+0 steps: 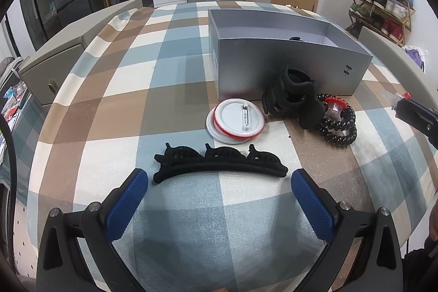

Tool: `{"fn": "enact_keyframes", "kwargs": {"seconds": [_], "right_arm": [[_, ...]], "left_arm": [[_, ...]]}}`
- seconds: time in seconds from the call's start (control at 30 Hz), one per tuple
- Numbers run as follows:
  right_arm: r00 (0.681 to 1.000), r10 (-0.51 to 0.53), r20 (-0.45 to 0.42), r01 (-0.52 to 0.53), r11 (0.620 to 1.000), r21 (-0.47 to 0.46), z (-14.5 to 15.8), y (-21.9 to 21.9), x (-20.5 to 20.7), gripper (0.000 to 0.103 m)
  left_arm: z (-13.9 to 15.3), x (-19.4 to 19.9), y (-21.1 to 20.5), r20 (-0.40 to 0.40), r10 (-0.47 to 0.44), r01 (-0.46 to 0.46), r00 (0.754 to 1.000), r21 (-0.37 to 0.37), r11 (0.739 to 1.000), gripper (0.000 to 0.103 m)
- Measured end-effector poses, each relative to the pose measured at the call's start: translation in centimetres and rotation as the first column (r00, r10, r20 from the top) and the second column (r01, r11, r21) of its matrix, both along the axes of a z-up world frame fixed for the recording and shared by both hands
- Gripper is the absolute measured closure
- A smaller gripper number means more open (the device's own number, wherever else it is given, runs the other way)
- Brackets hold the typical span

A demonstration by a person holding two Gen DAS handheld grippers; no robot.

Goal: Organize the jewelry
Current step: 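Grasp another long black hair clip with the left tool while the right tool holds the figurine, then carry the figurine and the hair clip over the grey box with both tools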

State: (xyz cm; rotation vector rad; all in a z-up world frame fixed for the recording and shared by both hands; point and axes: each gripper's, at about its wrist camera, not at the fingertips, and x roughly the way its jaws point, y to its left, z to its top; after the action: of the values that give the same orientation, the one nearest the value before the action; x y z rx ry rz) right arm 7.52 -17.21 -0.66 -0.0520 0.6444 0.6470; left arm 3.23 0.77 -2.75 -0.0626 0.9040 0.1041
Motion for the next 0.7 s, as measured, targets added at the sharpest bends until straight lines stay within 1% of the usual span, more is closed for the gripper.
{"fn": "enact_keyframes", "kwargs": {"seconds": [0.07, 0.1, 0.13, 0.23, 0.4, 0.47, 0.7], "right_arm": [[1.000, 0.003, 0.001, -0.003, 1.000, 0.000, 0.0, 0.0, -0.1, 0.086], [1.000, 0.003, 0.001, -0.003, 1.000, 0.000, 0.0, 0.0, -0.1, 0.086], [1.000, 0.003, 0.002, -0.003, 1.000, 0.000, 0.1, 0.0, -0.1, 0.086], [1.000, 0.002, 0.002, -0.002, 1.000, 0.001, 0.1, 0.0, -0.1, 0.086], [1.000, 0.000, 0.003, 0.000, 1.000, 0.001, 0.0, 0.0, 0.0, 0.086], [1.000, -0.001, 0.004, 0.001, 1.000, 0.002, 0.0, 0.0, 0.0, 0.086], [1.000, 0.008, 0.010, -0.008, 1.000, 0.027, 0.4, -0.1, -0.1, 0.086]], "left_arm": [[0.0, 0.0, 0.1, 0.010, -0.008, 0.008, 1.000, -0.006, 1.000, 0.004], [0.1, -0.1, 0.1, 0.018, -0.011, 0.011, 1.000, 0.000, 1.000, 0.012], [0.2, -0.2, 0.1, 0.022, -0.020, 0.020, 1.000, 0.001, 1.000, 0.012], [0.3, -0.3, 0.2, 0.039, -0.048, 0.050, 0.998, -0.047, 0.998, 0.012], [0.6, -0.4, -0.5, 0.058, -0.078, 0.080, 0.995, -0.029, 0.996, 0.012], [0.9, -0.6, -0.7, 0.078, -0.089, 0.091, 0.993, -0.028, 0.995, 0.012], [3.0, -1.2, -0.9, 0.187, -0.111, 0.115, 0.976, -0.012, 0.993, 0.012]]}}
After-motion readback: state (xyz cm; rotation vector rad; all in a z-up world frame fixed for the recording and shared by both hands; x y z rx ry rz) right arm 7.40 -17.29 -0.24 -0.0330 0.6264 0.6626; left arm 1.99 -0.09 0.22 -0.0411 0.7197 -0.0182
